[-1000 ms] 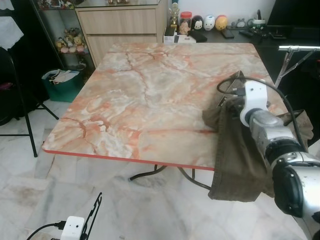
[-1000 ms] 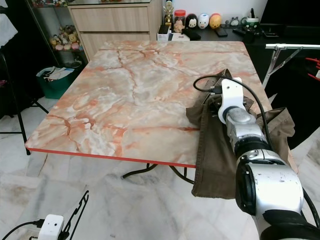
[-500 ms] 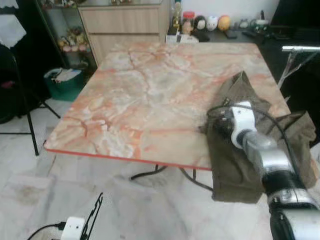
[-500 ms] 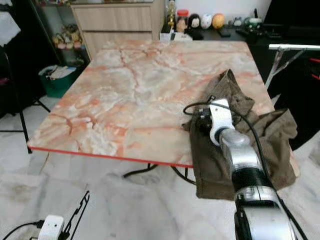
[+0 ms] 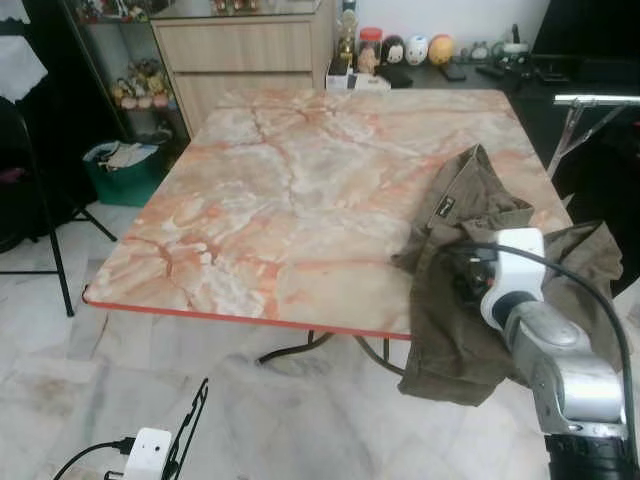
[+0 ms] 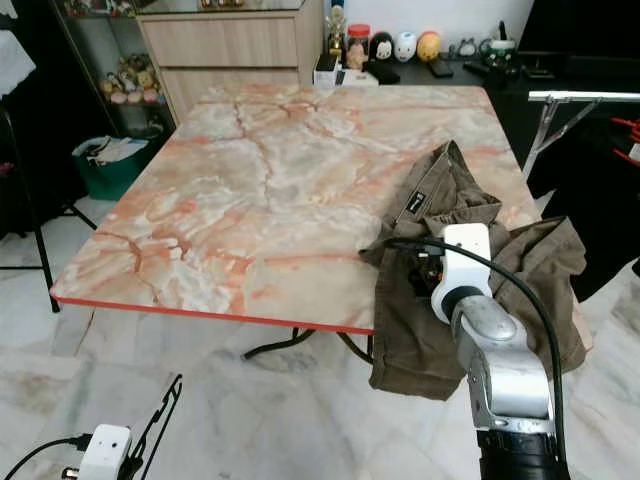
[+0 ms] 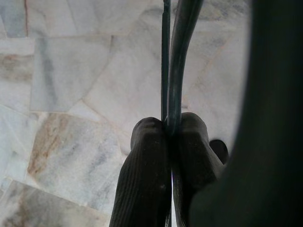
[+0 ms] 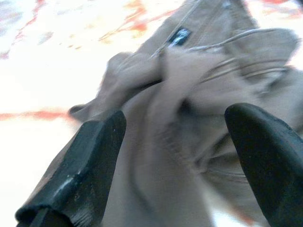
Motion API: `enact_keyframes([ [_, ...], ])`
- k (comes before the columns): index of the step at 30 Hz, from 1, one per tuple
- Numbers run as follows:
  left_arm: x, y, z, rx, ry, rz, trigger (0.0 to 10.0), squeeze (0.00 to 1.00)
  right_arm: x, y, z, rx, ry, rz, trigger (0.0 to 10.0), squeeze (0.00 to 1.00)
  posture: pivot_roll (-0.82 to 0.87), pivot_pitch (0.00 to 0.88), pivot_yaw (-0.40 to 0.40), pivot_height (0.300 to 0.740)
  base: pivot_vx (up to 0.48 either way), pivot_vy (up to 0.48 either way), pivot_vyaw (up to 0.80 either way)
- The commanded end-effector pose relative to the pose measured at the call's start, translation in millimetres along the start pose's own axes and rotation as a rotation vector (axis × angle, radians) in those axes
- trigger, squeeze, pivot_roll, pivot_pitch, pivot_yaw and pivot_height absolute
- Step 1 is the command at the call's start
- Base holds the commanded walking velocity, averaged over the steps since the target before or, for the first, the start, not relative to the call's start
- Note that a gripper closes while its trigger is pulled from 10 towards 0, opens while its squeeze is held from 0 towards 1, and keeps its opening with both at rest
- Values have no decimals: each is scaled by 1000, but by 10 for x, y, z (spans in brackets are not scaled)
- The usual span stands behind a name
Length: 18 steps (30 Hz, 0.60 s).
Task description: Hang hanger
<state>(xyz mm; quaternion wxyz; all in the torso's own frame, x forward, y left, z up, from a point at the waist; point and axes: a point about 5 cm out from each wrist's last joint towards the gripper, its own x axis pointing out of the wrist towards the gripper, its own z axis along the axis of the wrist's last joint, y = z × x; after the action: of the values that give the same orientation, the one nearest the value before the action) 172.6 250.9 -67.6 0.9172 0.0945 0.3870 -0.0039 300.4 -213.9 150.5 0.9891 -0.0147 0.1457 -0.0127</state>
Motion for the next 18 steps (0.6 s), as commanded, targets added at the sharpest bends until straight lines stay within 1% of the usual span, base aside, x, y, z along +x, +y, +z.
enact_keyframes([
  [1, -8, 24, 0, 29, -4, -5, 10000, 0, -53, -37, 117, 23, -42, -28, 10000, 0, 79, 29, 63, 740, 0, 0, 0],
  [2, -12, 24, -5, 29, -6, -5, 10000, 0, -73, -38, 180, 32, -95, -32, 10000, 0, 81, 27, 60, 740, 0, 0, 0],
  [3, -13, 24, -7, 29, -6, -5, 10000, 0, -85, -36, 203, 34, -114, -36, 10000, 0, 81, 27, 60, 740, 0, 0, 0],
  [4, -15, 25, -10, 29, -7, -4, 10000, 0, -125, -9, 257, 53, -182, -19, 10000, 0, 83, 29, 57, 740, 0, 0, 0],
  [5, -19, 26, -15, 28, -9, -4, 10000, 0, -202, 29, 303, 77, -261, 1, 10000, 0, 86, 27, 55, 740, 0, 0, 0],
  [6, -19, 26, -15, 28, -9, -4, 10000, 0, -202, 29, 303, 77, -261, 1, 10000, 0, 86, 27, 55, 740, 0, 0, 0],
  [7, -21, 25, -17, 28, -12, -4, 10000, 0, -280, 53, 282, 24, -324, -15, 10000, 0, 85, 30, 55, 740, 0, 0, 0],
  [8, -22, 25, -17, 28, -12, -5, 10000, 0, -304, 65, 264, 3, -338, -18, 10000, 0, 85, 30, 55, 740, 0, 0, 0],
  [9, -22, 23, -16, 28, -14, -5, 10000, 0, -335, 77, 220, 14, -361, -37, 10000, 0, 85, 30, 55, 740, 0, 0, 0],
  [10, -20, 13, -12, 30, -17, -8, 10000, 0, -403, 80, 95, 60, -383, -86, 10000, 0, 82, 31, 54, 740, 0, 0, 0],
  [12, -18, 6, -6, 32, -20, -9, 10000, 0, -461, 84, -4, 52, -398, -132, 10000, 0, 82, 31, 54, 740, 0, 0, 0],
  [13, -11, 3, 17, 31, -30, -9, 10000, 0, -505, 143, -137, 32, -384, -130, 10000, 0, 84, 30, 54, 740, 0, 0, 0],
  [15, -5, 4, 34, 28, -37, -8, 10000, 0, -545, 225, -242, 7, -383, -102, 10000, 0, 83, 29, 54, 740, 0, 0, 0],
  [17, -4, 5, 33, 21, -35, -4, 10000, 0, -574, 306, -443, 13, -351, -114, 10000, 0, 79, 26, 55, 740, 0, 0, 0],
  [18, -3, 3, 32, 16, -34, -2, 10000, 0, -581, 337, -487, 5, -353, -111, 10000, 0, 81, 27, 55, 740, 0, 0, 0],
])
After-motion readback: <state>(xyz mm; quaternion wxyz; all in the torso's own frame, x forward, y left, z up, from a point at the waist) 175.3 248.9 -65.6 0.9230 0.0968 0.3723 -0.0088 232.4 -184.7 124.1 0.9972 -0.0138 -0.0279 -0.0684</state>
